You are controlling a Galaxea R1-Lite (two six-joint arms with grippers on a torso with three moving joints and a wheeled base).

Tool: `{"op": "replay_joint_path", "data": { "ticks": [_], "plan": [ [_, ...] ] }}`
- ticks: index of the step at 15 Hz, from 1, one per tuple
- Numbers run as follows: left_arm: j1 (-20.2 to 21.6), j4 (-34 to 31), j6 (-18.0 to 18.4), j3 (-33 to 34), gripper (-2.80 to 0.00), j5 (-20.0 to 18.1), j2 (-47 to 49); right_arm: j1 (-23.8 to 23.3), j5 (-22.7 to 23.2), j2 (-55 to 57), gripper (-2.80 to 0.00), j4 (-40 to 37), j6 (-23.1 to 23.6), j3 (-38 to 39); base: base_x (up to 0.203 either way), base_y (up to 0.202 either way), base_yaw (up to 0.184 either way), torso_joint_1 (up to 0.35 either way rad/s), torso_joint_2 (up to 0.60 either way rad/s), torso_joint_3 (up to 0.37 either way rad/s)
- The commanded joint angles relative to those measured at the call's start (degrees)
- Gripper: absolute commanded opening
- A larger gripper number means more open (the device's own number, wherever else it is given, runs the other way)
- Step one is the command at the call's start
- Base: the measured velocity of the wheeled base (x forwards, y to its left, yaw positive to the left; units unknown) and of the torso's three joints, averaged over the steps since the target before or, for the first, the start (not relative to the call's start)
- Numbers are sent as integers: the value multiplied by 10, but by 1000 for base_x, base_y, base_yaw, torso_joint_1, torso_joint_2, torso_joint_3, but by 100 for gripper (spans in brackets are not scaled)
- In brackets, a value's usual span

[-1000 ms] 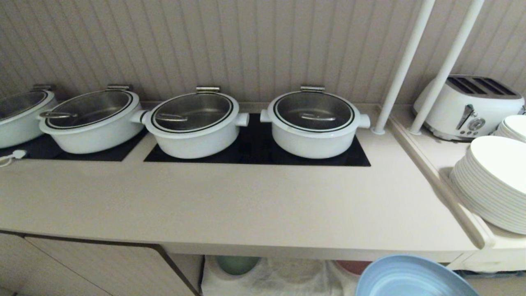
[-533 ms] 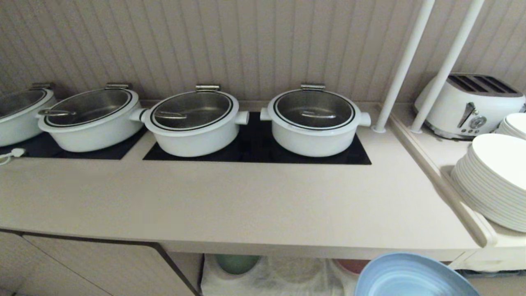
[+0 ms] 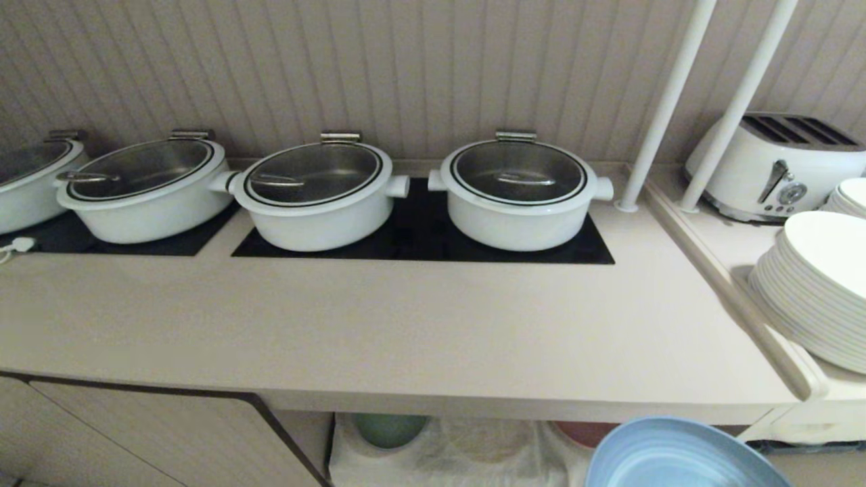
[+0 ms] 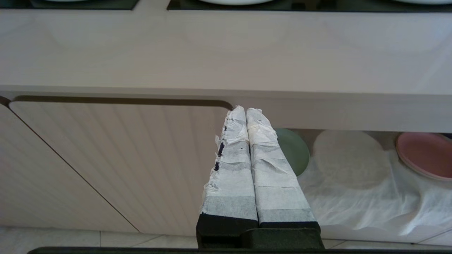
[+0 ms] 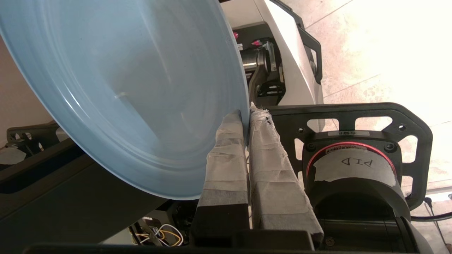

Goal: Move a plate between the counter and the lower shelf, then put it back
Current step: Put the plate in the cupboard

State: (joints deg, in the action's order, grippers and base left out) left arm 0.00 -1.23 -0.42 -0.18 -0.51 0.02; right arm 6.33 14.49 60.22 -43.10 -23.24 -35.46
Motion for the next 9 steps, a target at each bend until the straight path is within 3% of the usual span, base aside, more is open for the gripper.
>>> {"op": "replay_joint_path", "data": {
  "ticks": [1, 9],
  "plan": [
    [0, 0, 0, 0, -280, 0, 0, 1, 1, -2, -280, -3, -1, 0, 0, 0, 0, -121, 267, 140],
    [0, 0, -1, 0, -280, 0, 0, 1, 1, 1, -280, -2, -1, 1, 0, 0, 0, -147, 308, 163]
  ]
}}
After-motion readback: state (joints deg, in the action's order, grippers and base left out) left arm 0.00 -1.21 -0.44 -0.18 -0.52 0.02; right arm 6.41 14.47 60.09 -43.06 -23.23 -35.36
